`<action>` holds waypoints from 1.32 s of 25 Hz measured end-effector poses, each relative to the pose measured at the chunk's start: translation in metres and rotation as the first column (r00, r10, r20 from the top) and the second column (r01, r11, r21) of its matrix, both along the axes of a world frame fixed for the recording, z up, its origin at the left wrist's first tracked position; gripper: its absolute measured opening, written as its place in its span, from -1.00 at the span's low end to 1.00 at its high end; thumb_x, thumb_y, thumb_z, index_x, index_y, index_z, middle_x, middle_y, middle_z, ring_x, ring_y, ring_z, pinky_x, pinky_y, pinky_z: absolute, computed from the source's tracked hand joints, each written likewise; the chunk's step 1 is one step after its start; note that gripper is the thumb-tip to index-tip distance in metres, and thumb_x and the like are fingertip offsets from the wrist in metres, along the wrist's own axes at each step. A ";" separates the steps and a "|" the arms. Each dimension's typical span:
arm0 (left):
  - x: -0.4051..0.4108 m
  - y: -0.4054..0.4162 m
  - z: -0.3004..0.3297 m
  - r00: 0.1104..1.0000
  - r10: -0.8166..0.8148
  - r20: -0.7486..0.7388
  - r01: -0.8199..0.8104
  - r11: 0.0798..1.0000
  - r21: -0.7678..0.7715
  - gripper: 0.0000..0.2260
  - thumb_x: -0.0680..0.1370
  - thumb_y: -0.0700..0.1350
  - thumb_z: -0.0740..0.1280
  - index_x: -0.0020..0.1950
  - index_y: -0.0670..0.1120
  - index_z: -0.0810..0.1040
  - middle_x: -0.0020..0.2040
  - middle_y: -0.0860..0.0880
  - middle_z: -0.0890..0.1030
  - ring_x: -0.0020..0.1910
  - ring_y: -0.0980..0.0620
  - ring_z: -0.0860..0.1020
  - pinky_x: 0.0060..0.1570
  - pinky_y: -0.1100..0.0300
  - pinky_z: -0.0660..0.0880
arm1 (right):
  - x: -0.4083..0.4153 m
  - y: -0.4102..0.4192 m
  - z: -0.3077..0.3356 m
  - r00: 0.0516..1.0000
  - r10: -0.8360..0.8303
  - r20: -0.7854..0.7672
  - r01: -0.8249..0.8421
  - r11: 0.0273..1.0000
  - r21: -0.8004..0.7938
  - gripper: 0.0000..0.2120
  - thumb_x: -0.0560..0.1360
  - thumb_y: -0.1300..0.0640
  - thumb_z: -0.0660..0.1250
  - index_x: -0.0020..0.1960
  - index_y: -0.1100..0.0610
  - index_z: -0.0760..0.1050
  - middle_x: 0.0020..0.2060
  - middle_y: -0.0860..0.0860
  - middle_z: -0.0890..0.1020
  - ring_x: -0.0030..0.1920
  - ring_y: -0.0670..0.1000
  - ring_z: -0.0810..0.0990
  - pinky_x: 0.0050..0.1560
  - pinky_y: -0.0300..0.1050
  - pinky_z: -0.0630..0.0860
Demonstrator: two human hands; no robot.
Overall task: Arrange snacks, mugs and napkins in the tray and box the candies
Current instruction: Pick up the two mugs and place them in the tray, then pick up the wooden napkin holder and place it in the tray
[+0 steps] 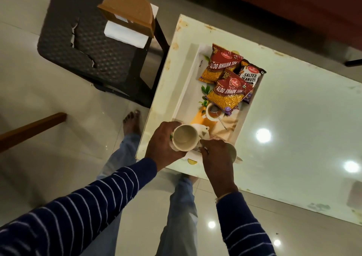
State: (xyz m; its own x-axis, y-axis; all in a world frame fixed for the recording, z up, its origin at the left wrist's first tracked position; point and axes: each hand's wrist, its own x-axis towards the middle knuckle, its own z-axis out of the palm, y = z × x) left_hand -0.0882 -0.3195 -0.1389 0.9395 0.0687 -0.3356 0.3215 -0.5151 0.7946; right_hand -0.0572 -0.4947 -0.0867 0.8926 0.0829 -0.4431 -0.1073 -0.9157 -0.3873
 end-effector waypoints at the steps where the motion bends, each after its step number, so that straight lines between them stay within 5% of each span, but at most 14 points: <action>1: -0.001 0.001 -0.002 1.000 -0.008 0.000 0.008 1.000 0.004 -0.22 0.21 0.15 0.63 0.33 0.17 0.33 0.22 0.16 0.46 0.17 0.14 0.50 0.10 0.24 0.53 | -0.002 0.000 -0.002 1.000 0.016 -0.005 -0.016 1.000 -0.008 -0.91 0.48 0.23 0.46 -0.03 0.12 0.70 -0.17 0.06 0.73 -0.13 0.11 0.67 -0.12 -0.05 0.57; 7: -0.003 0.005 -0.007 0.999 -0.037 -0.001 0.037 0.999 0.034 -0.21 0.20 0.17 0.63 0.33 0.18 0.34 0.23 0.14 0.50 0.18 0.16 0.51 0.11 0.12 0.57 | -0.006 -0.004 -0.010 0.989 -0.029 -0.148 0.023 0.999 -0.042 -0.79 0.53 0.08 0.42 0.15 0.05 0.66 0.06 0.03 0.71 0.08 0.08 0.65 0.16 -0.01 0.53; 10: 0.000 0.019 -0.006 0.992 -0.124 -0.004 0.124 0.992 0.024 -0.10 0.17 0.35 0.57 0.40 0.19 0.26 0.35 0.21 0.40 0.26 0.24 0.44 0.18 0.25 0.52 | 0.005 -0.005 0.003 0.982 0.003 -0.190 -0.008 1.000 -0.026 -0.67 0.48 0.00 0.46 0.22 0.06 0.60 0.11 0.02 0.69 0.13 0.09 0.63 0.20 0.03 0.55; 13: 0.008 0.048 -0.001 0.987 -0.160 0.026 0.157 0.984 0.083 -0.06 0.19 0.50 0.46 0.44 0.17 0.23 0.41 0.26 0.31 0.33 0.43 0.27 0.28 0.47 0.26 | 0.025 -0.001 0.027 0.989 -0.051 -0.138 0.043 0.997 -0.063 -0.59 0.45 -0.09 0.48 0.23 0.04 0.59 0.14 0.01 0.67 0.12 0.10 0.61 0.16 -0.03 0.52; 17: 0.053 0.116 0.009 0.985 0.143 0.101 -0.151 0.986 0.069 -0.40 0.41 0.33 0.41 0.34 0.09 0.39 0.30 0.11 0.43 0.18 0.34 0.41 0.13 0.39 0.40 | 0.076 0.037 0.046 0.979 -0.174 -0.109 0.187 0.975 0.121 -0.66 0.49 -0.05 0.43 0.23 0.02 0.61 0.14 0.02 0.67 0.00 0.03 0.63 0.08 -0.01 0.56; 22: 0.155 0.205 0.021 0.861 0.498 0.101 -0.497 0.867 -0.036 -0.82 0.52 0.03 0.42 0.08 0.07 0.54 -0.02 0.13 0.60 -0.05 0.26 0.58 -0.09 0.28 0.56 | 0.165 0.121 0.033 0.986 -0.122 -0.116 0.155 0.925 0.346 -0.71 0.57 0.04 0.37 0.23 0.14 0.62 0.14 0.03 0.68 -0.10 -0.22 0.58 -0.08 -0.52 0.45; 23: 0.177 0.220 0.023 0.838 0.538 0.089 -0.536 0.843 -0.047 -0.83 0.53 0.03 0.42 0.10 0.06 0.55 0.00 0.12 0.60 -0.02 0.23 0.59 -0.05 0.24 0.58 | 0.182 0.140 0.029 0.981 -0.142 -0.132 0.182 0.910 0.374 -0.70 0.57 0.02 0.36 0.24 0.12 0.61 0.15 0.02 0.68 -0.08 -0.25 0.57 0.01 -0.48 0.48; 25: 0.217 0.243 0.023 0.817 0.573 0.063 -0.572 0.820 -0.034 -0.75 0.55 0.05 0.39 0.19 0.02 0.56 0.07 0.11 0.60 0.03 0.22 0.57 0.02 0.25 0.56 | 0.213 0.173 0.022 0.960 -0.214 -0.180 0.272 0.864 0.423 -0.72 0.58 -0.02 0.33 0.23 0.06 0.61 0.14 -0.02 0.68 0.04 -0.14 0.62 0.21 -0.09 0.57; 27: 0.249 0.257 0.022 0.833 0.554 0.015 -0.553 0.833 -0.020 -0.63 0.57 0.11 0.35 0.33 0.00 0.51 0.12 0.15 0.55 0.01 0.31 0.52 -0.05 0.41 0.47 | 0.238 0.199 0.015 0.939 -0.278 -0.203 0.342 0.822 0.456 -0.81 0.59 -0.03 0.30 0.11 -0.03 0.64 0.01 -0.06 0.69 0.08 -0.01 0.64 0.20 0.15 0.58; 30: 0.278 0.270 0.016 0.866 0.494 -0.075 -0.497 0.867 -0.028 -0.55 0.58 0.16 0.33 0.40 -0.03 0.48 0.15 0.14 0.53 0.04 0.26 0.51 -0.10 0.45 0.42 | 0.263 0.222 0.004 0.921 -0.317 -0.226 0.388 0.798 0.461 -0.83 0.60 -0.05 0.28 0.04 -0.06 0.63 -0.09 -0.09 0.66 0.03 0.02 0.64 0.18 0.16 0.59; 33: 0.285 0.276 0.006 0.915 0.395 -0.083 -0.396 0.918 0.003 -0.65 0.57 0.10 0.37 0.25 -0.07 0.61 0.06 0.07 0.63 0.00 0.16 0.59 0.09 0.17 0.59 | 0.275 0.237 -0.009 0.935 -0.284 -0.212 0.351 0.822 0.448 -0.72 0.61 -0.05 0.28 0.23 0.03 0.60 0.02 -0.10 0.66 0.06 -0.03 0.63 0.21 0.06 0.58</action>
